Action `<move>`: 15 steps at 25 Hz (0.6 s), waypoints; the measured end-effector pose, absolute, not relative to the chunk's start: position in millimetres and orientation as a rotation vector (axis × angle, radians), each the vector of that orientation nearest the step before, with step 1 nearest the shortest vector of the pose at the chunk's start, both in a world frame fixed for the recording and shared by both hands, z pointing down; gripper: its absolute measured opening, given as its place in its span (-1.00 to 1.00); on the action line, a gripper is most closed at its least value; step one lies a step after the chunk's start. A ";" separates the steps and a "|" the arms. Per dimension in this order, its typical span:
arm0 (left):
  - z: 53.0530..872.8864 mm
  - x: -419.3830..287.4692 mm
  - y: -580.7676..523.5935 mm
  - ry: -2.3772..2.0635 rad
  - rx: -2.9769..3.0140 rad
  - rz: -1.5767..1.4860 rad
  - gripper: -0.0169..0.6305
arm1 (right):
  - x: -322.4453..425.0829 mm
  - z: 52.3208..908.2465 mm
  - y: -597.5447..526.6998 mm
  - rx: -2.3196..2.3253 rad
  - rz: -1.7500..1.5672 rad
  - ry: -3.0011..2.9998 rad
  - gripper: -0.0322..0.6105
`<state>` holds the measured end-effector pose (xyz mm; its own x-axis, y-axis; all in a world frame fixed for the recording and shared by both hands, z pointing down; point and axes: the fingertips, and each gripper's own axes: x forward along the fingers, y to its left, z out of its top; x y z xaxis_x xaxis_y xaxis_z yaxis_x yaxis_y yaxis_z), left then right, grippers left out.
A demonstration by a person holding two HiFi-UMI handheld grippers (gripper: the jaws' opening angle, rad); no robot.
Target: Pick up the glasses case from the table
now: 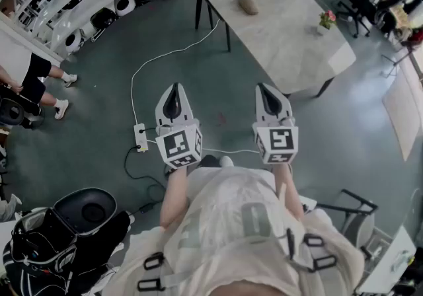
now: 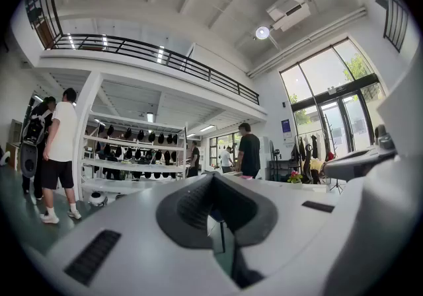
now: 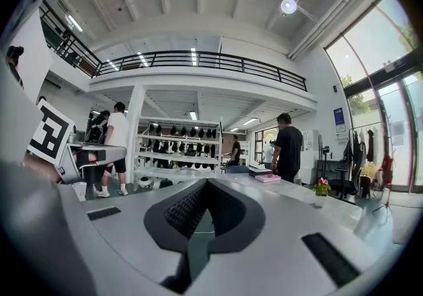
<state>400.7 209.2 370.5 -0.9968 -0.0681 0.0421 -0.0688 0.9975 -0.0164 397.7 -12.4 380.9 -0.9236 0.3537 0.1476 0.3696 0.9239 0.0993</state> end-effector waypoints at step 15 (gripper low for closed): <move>392.5 401.0 202.8 -3.027 0.086 0.038 -0.94 | 391.1 400.5 -2.3 -0.606 -0.083 -2.885 -0.89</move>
<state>401.0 202.8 392.5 -0.9920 -0.0551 0.1139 -0.0579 0.9981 -0.0218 391.1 -2.3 400.5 -0.8978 0.3932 0.1984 0.4040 0.9146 0.0156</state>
